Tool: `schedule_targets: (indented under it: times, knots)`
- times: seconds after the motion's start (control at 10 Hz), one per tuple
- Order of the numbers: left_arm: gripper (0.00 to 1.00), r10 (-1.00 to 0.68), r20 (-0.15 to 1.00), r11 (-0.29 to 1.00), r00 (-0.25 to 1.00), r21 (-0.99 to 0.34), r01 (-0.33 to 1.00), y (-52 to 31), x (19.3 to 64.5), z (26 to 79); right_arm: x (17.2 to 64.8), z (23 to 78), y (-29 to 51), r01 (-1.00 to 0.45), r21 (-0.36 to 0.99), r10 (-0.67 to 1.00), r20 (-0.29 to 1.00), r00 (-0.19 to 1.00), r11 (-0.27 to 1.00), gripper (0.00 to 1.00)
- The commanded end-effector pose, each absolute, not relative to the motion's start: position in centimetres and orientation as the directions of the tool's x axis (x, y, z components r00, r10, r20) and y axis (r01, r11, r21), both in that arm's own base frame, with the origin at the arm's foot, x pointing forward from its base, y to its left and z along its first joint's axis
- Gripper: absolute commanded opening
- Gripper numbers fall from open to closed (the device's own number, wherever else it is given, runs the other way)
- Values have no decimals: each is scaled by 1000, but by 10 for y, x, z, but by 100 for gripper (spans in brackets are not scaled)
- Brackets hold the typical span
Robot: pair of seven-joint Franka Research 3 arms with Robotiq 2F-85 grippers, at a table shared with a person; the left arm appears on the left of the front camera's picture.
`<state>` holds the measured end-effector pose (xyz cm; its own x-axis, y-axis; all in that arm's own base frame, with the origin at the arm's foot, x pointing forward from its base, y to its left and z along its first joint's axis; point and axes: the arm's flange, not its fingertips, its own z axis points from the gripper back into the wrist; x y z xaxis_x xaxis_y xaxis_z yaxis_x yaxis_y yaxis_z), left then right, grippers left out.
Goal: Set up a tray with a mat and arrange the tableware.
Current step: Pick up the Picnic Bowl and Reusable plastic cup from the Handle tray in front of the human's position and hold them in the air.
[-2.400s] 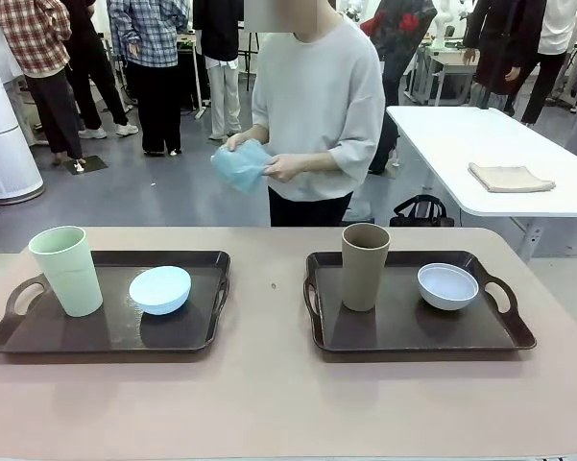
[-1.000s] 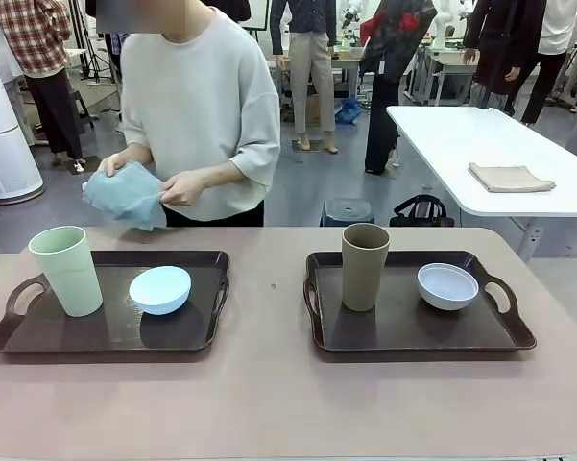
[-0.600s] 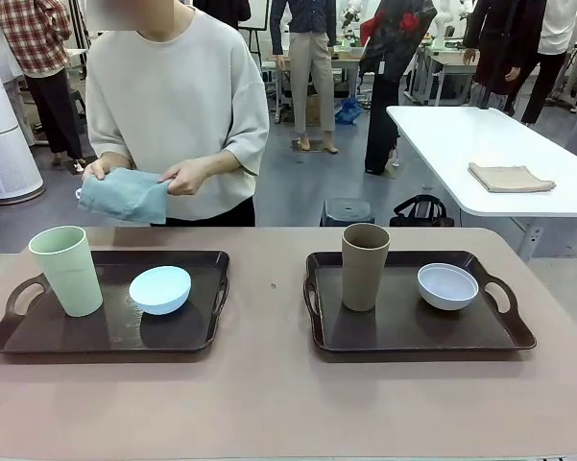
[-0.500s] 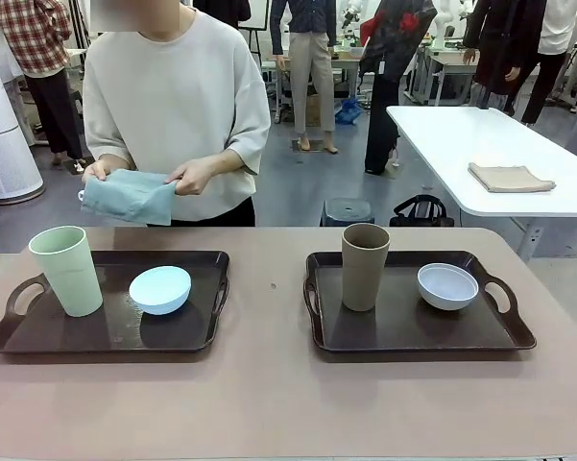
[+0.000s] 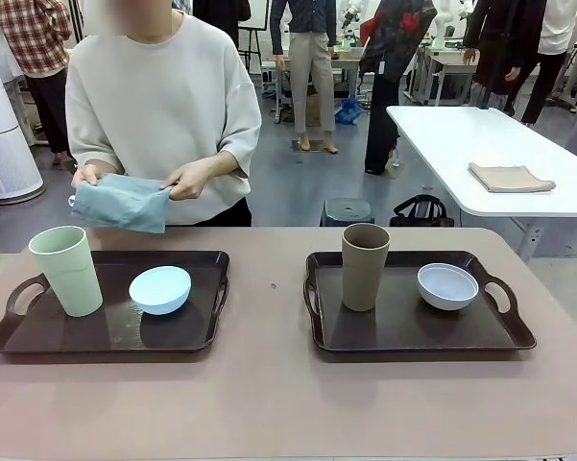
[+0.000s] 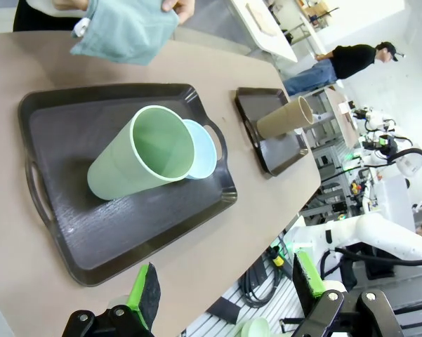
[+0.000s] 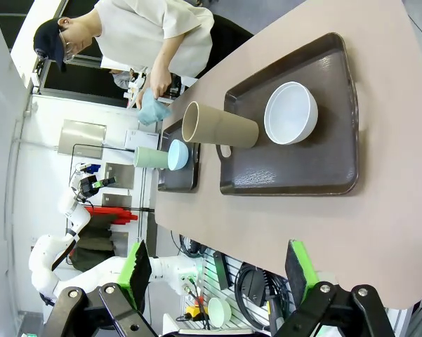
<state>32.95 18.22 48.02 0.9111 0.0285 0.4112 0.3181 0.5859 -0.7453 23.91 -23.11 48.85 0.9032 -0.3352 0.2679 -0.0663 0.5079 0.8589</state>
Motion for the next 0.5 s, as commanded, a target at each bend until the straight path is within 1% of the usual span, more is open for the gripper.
schedule_targets:
  times: [0.0,0.4]
  knots:
    - [100,32,420,577,907,-749,326,183,330,480,241,488,-233,-90,866,-335,284,899,491,100]
    - [100,32,420,577,907,-749,326,183,330,480,241,488,-233,-90,866,-335,284,899,491,100]
